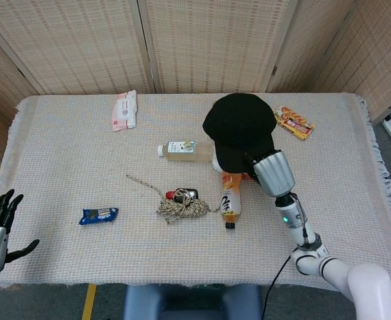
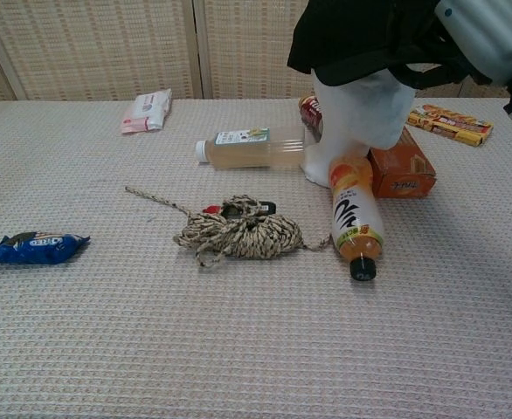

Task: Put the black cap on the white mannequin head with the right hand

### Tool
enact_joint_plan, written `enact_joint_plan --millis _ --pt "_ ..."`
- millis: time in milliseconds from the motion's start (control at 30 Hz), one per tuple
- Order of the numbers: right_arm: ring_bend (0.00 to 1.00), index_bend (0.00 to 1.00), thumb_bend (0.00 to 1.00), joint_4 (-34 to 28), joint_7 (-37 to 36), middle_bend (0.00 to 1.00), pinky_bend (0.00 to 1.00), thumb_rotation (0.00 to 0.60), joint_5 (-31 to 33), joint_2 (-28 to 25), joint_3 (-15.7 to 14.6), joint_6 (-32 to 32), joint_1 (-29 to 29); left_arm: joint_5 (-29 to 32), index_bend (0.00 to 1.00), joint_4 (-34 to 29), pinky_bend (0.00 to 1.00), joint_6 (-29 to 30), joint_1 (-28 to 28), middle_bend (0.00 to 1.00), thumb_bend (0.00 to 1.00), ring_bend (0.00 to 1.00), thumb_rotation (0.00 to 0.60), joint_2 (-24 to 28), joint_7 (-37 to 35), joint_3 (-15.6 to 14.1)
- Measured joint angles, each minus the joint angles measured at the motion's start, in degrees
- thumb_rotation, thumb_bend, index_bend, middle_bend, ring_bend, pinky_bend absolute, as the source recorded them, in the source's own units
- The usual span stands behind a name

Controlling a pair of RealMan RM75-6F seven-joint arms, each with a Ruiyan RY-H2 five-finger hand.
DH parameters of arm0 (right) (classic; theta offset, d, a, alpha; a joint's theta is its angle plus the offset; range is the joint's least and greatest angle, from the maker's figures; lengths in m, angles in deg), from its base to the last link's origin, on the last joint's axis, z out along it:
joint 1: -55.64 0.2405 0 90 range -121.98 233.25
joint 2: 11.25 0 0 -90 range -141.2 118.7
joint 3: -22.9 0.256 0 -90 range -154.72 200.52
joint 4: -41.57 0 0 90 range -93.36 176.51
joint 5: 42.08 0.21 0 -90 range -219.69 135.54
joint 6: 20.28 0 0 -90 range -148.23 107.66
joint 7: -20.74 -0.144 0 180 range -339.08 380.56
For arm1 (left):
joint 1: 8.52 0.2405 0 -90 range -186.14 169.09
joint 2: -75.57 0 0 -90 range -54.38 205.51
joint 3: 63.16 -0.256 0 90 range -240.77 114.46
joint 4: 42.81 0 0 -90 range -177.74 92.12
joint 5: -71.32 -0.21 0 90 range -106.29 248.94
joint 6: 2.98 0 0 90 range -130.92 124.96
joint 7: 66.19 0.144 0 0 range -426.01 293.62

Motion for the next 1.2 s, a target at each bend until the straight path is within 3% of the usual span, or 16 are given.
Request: enact_joint_plan --millis 100,267,433,533,633,700,800,900,1033,1200 --pt "1.00 0.00 0.19 -0.7 0.7 0.99 1.00 0.600 -0.3 -1.1 -0.4 0.3 -0.7 0.2 0.00 -0.1 0.13 -0.1 0.0 0.00 0.12 0.00 0.600 0.2 -0.2 0.1" --pt "1.00 0.00 0.13 -3.9 0.1 0.91 1.00 0.600 -0.1 -3.8 -1.2 0.9 -3.3 0.1 0.00 -0.2 0.13 0.0 0.1 0.00 0.12 0.00 0.600 0.4 -0.5 0.0" --pt "0.96 0.00 0.10 -10.8 -0.8 0.85 1.00 0.600 0.2 -8.3 -2.5 1.9 -7.5 -0.5 0.00 -0.4 0.13 0.6 0.2 0.00 0.12 0.00 0.600 0.4 -0.3 -0.1" --pt "0.91 0.00 0.07 -15.0 -1.5 0.77 1.00 0.600 0.2 -11.2 -3.3 3.5 -10.5 -0.5 0.00 -0.5 0.13 0.8 0.4 0.00 0.12 0.00 0.600 0.5 -0.4 -0.1" --pt "0.78 0.00 0.06 -19.6 -2.2 0.65 1.00 0.600 0.6 -14.3 -4.3 4.9 -13.8 -0.7 0.00 -0.6 0.13 0.7 0.4 0.00 0.12 0.00 0.600 0.7 -0.5 -0.3" --pt "0.63 0.00 0.06 -24.3 -2.2 0.52 0.90 0.600 1.3 -17.1 -5.2 5.8 -16.8 -0.9 0.00 -0.7 0.13 0.5 0.4 0.00 0.12 0.00 0.600 0.9 -0.3 -0.6" --pt "0.34 0.00 0.05 -30.5 -1.0 0.28 0.57 0.600 2.8 -21.1 -6.7 6.0 -20.2 -1.1 0.00 -1.0 0.13 -0.4 0.3 0.00 0.12 0.00 0.600 1.3 0.3 -1.1" --pt "0.11 0.00 0.05 -38.2 2.0 0.09 0.33 0.600 5.0 -26.5 -8.8 5.2 -24.0 -1.0 0.00 -2.0 0.13 -1.9 0.2 0.00 0.12 0.00 0.600 2.0 1.5 -1.8" --pt "0.01 0.00 0.05 -47.1 6.5 0.02 0.21 0.600 7.7 -33.7 -11.8 4.4 -29.4 -0.9 0.00 -3.9 0.13 -3.5 0.1 0.00 0.12 0.00 0.600 3.3 3.6 -2.7" --pt "0.00 0.00 0.05 -50.7 8.1 0.00 0.14 0.600 7.8 -37.8 -13.4 7.5 -35.0 -1.2 0.00 -5.0 0.13 -3.7 0.0 0.00 0.12 0.00 0.600 4.2 4.4 -3.0"
